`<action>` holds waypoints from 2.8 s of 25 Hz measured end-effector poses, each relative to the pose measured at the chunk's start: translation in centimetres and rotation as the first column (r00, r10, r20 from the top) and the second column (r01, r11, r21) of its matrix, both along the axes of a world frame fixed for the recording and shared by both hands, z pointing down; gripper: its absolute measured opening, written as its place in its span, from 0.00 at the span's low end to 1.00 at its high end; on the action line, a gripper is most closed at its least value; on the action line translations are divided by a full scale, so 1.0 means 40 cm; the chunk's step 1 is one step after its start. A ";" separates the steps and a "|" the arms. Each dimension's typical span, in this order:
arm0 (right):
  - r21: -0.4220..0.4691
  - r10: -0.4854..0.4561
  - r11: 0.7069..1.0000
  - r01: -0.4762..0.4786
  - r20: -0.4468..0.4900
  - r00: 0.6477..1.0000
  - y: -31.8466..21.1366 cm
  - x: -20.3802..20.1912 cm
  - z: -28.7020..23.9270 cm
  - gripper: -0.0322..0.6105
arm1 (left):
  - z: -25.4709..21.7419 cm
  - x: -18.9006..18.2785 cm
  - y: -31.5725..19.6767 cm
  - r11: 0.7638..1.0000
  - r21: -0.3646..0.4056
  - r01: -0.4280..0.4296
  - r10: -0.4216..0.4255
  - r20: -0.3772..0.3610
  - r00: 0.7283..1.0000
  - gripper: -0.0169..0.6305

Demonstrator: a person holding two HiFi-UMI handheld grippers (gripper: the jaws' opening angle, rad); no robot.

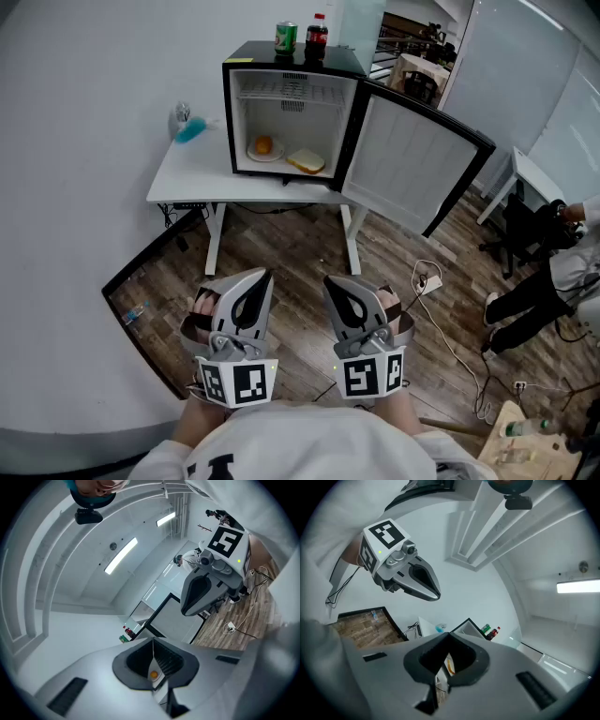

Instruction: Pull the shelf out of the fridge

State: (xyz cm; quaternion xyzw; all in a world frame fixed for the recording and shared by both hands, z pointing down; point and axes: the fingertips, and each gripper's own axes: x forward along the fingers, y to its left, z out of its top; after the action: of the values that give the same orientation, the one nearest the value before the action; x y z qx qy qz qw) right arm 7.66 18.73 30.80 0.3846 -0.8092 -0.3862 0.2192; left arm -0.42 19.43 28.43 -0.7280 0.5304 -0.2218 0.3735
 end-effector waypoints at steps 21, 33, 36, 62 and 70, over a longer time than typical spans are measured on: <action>0.000 -0.020 1.000 0.020 0.052 0.998 -0.005 -0.057 0.002 0.10 | 0.006 -0.060 -0.018 1.000 -0.003 -0.005 0.005 -0.023 1.000 0.04; 0.017 0.082 0.996 -0.084 0.095 0.992 -0.031 -0.118 -0.010 0.10 | 0.013 -0.148 -0.033 0.998 0.001 -0.066 0.066 -0.004 0.998 0.04; 0.010 0.090 0.996 -0.091 0.089 0.992 -0.048 -0.117 -0.008 0.10 | 0.023 -0.154 -0.062 0.997 -0.012 -0.074 0.074 -0.031 0.997 0.04; 0.038 -0.081 0.996 0.079 0.078 0.994 -0.589 -0.084 -0.031 0.10 | 0.010 -0.065 -0.614 0.999 -0.012 0.034 -0.034 -0.027 0.999 0.04; 0.013 -0.089 0.996 0.089 0.078 0.993 -0.680 -0.080 -0.010 0.10 | 0.015 -0.050 -0.692 0.999 -0.026 0.032 -0.032 -0.013 0.999 0.04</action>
State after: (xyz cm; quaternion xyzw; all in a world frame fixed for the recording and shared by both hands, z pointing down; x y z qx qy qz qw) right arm 4.46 -8.48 30.41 0.3640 -0.8318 -0.3840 0.1679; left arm -2.41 -8.25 29.02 -0.7257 0.5416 -0.2297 0.3566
